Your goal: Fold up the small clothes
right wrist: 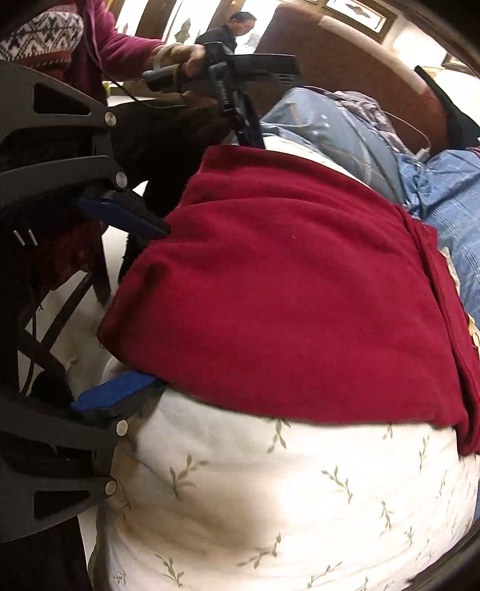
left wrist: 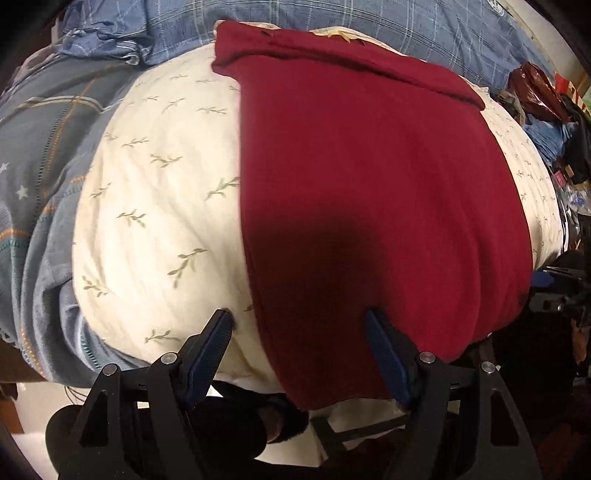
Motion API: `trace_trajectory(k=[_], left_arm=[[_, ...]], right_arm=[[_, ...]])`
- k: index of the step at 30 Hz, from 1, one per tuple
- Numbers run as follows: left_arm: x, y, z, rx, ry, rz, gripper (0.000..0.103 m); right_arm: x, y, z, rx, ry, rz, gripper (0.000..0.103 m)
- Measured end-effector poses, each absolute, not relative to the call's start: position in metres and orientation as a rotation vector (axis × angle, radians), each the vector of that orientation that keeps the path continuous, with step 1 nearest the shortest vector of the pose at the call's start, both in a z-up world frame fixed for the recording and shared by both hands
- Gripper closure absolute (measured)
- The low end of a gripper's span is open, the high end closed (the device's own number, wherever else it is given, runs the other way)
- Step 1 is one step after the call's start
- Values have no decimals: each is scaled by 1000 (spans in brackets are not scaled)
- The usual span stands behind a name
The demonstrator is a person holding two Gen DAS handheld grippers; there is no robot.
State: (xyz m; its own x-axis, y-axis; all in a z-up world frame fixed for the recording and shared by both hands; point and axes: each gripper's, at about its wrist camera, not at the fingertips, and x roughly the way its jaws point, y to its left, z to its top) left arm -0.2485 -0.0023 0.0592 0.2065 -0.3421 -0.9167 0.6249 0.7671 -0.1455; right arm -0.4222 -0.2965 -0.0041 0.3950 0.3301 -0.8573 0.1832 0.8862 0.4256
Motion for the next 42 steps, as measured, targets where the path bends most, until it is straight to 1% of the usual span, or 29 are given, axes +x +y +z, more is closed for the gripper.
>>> trace_trajectory(k=[2,4,5,6,7,8,9,11,12,13,14,16,19,20,21,22,23,28,33,38,42], left_arm=[[-245,-4,59,270,1189,-702,43],[-241,-3,59,247,1201,-716,52],[-238,-2,58,236,1207,-716,55],[-237,-1,58,236,1208,-716,58],[-236,0,58,242,1206,-714,66],[-236,0,57,249,1206,-711,71],[-236,1,58,249,1206,-714,73],[-236,2,58,257,1208,-718,74],[-237,2,57,272,1205,-716,74],[-238,1,58,281,1202,-717,71],[-239,-1,57,288,1198,-718,65],[-243,-4,56,294,1191,-721,61],[-246,-6,55,301,1180,-717,62],[-247,-5,56,299,1178,-716,68],[-248,-5,56,304,1174,-714,75],[-250,-5,57,306,1170,-715,88],[-251,-5,60,294,1167,-726,96],[-255,0,85,243,1106,-743,97],[-245,12,130,128,974,-731,97],[-234,15,158,68,869,-694,97],[-225,8,169,58,824,-669,97]], right_arm=[[-422,-294,-7,511,1189,106,30],[-422,-293,-11,523,1197,104,32],[-422,-295,-14,535,1204,108,37],[-421,-295,-18,545,1214,110,51],[-420,-293,-21,539,1229,115,58],[-420,-291,-22,524,1234,124,67],[-420,-288,-21,505,1233,137,72],[-421,-284,-18,483,1223,160,74],[-420,-284,-16,485,1215,166,74],[-419,-286,-16,497,1212,162,74],[-420,-290,-18,508,1211,154,70],[-419,-300,-24,570,1193,128,68],[-417,-301,-33,618,1198,140,68],[-416,-300,-34,611,1197,142,73],[-417,-299,-34,607,1194,137,87],[-418,-297,-32,595,1185,134,92],[-419,-296,-25,582,1165,137,92],[-425,-296,30,586,998,202,93],[-427,-312,86,558,817,185,93],[-422,-334,111,548,714,141,93],[-407,-344,129,537,652,100,93]])
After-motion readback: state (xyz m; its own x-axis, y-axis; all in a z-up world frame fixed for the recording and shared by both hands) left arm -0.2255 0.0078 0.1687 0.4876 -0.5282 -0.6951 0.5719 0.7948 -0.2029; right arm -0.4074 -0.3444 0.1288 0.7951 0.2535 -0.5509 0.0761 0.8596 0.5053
